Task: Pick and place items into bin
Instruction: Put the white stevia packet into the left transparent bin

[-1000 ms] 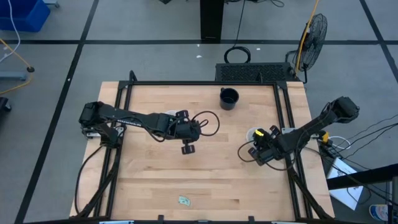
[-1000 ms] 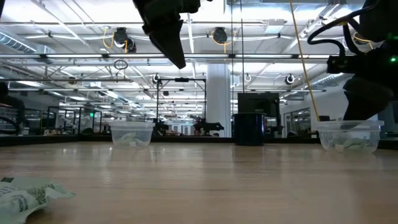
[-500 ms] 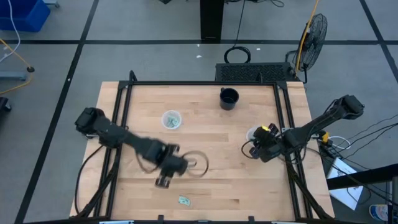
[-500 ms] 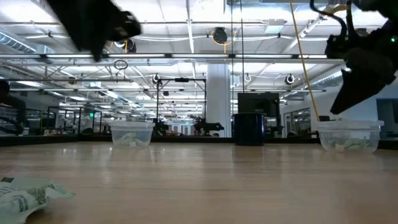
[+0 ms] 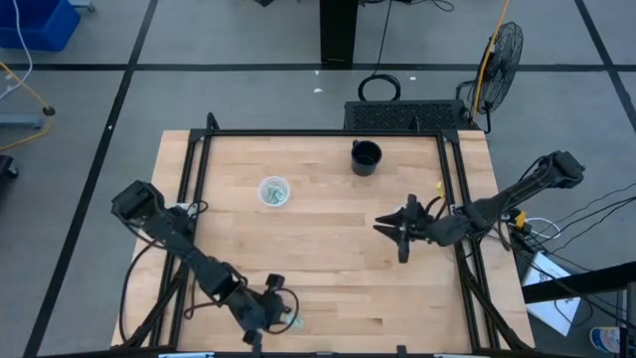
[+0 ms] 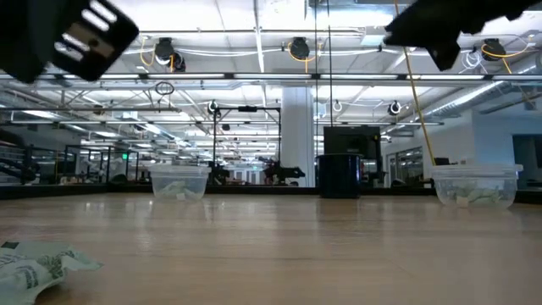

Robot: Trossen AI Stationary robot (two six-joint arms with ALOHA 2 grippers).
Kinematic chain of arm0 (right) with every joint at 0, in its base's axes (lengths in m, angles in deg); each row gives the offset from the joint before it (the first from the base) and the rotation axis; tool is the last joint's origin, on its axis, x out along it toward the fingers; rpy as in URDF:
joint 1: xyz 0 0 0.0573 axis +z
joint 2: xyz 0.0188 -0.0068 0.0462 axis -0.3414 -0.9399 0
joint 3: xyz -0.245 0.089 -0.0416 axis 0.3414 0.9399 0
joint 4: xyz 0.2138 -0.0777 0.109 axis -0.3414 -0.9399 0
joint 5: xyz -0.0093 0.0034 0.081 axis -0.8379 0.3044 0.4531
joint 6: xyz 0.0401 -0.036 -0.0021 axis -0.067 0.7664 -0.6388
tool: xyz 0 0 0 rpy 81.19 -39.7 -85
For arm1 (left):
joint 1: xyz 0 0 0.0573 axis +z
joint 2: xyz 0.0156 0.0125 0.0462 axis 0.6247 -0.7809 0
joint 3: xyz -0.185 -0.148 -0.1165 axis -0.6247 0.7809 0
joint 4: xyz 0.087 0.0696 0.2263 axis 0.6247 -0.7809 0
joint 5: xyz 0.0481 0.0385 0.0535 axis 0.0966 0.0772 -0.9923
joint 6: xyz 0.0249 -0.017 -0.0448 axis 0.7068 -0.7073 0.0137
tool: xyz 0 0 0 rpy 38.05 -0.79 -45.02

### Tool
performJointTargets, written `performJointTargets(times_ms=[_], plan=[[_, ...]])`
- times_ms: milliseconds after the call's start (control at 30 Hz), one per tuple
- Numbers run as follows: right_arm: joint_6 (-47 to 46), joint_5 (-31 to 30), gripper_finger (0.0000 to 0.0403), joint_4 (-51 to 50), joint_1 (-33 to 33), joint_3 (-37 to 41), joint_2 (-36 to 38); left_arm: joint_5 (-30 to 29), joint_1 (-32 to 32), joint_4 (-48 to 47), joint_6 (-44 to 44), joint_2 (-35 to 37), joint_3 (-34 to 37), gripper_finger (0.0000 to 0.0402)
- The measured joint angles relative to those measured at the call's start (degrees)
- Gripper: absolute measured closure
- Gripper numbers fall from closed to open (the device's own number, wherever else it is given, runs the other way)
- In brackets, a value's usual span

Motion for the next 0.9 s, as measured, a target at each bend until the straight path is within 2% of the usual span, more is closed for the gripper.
performJointTargets(times_ms=[133, 400, 533, 633, 767, 900], plan=[[5.07, -0.01, 0.031, 7.37, 0.0, -0.01, -1.4, -1.22, 1.1, 4.34, -3.63, 0.07, 4.11, 0.0282], [6.05, 0.01, 0.031, 8.81, 0.0, -0.01, -4.44, -1.36, 3.23, 16.85, -4.26, 0.04, 11.61, 0.0282], [6.32, 0.0, 0.031, 8.58, -0.15, -0.01, -5.51, -1.31, 2.88, 21.68, -3.13, -2.36, 12.02, 0.0282], [6.33, 0.0, 0.031, 8.6, -0.17, -0.01, -5.73, 0.08, 2.57, 25.48, -2.73, -7.03, 10.97, 0.0282], [6.33, 0.01, 0.031, 8.76, -0.17, -0.01, -5.73, 0.42, 2.5, 25.16, -3.37, -10.57, 10.05, 0.0282], [6.32, 0.01, 0.031, 8.62, -0.17, -0.01, -5.71, 0.5, 2.52, 24.62, -3.88, -11.06, 9.88, 0.0282]])
